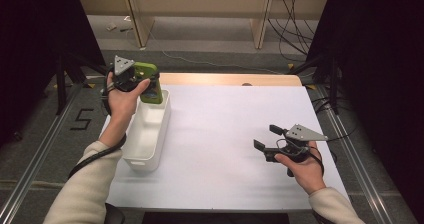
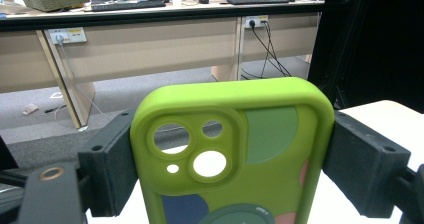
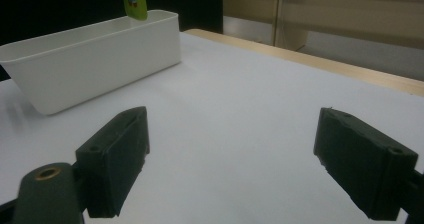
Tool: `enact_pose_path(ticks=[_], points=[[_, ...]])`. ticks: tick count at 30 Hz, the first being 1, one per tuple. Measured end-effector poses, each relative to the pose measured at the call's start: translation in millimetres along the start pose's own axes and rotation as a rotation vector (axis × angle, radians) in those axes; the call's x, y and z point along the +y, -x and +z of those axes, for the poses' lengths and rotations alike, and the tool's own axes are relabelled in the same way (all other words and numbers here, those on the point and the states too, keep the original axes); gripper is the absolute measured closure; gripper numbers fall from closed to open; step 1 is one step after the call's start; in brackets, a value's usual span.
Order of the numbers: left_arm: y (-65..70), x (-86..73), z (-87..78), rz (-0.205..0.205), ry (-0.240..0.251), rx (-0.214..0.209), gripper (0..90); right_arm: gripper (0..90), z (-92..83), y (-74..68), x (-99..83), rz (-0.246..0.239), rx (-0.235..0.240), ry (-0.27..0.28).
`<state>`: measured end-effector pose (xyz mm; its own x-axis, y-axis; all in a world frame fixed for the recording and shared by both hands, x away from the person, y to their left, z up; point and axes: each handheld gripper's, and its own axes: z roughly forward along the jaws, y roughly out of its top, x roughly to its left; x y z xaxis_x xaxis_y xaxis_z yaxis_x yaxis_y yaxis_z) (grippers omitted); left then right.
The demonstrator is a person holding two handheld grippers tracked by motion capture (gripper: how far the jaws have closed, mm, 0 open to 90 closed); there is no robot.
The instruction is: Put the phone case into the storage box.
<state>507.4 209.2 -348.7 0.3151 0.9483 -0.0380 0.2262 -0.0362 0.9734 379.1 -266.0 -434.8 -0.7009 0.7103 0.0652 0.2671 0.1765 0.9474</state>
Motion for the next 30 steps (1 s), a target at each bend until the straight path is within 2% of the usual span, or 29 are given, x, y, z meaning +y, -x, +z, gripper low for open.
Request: enact_pose_path(ticks=[30], points=[[-5.6, -1.2, 9.4, -0.006, -0.015, 0.005, 16.0, 15.7, 0.5, 0.1, -0.3, 0.002, 0.001, 0.000]])
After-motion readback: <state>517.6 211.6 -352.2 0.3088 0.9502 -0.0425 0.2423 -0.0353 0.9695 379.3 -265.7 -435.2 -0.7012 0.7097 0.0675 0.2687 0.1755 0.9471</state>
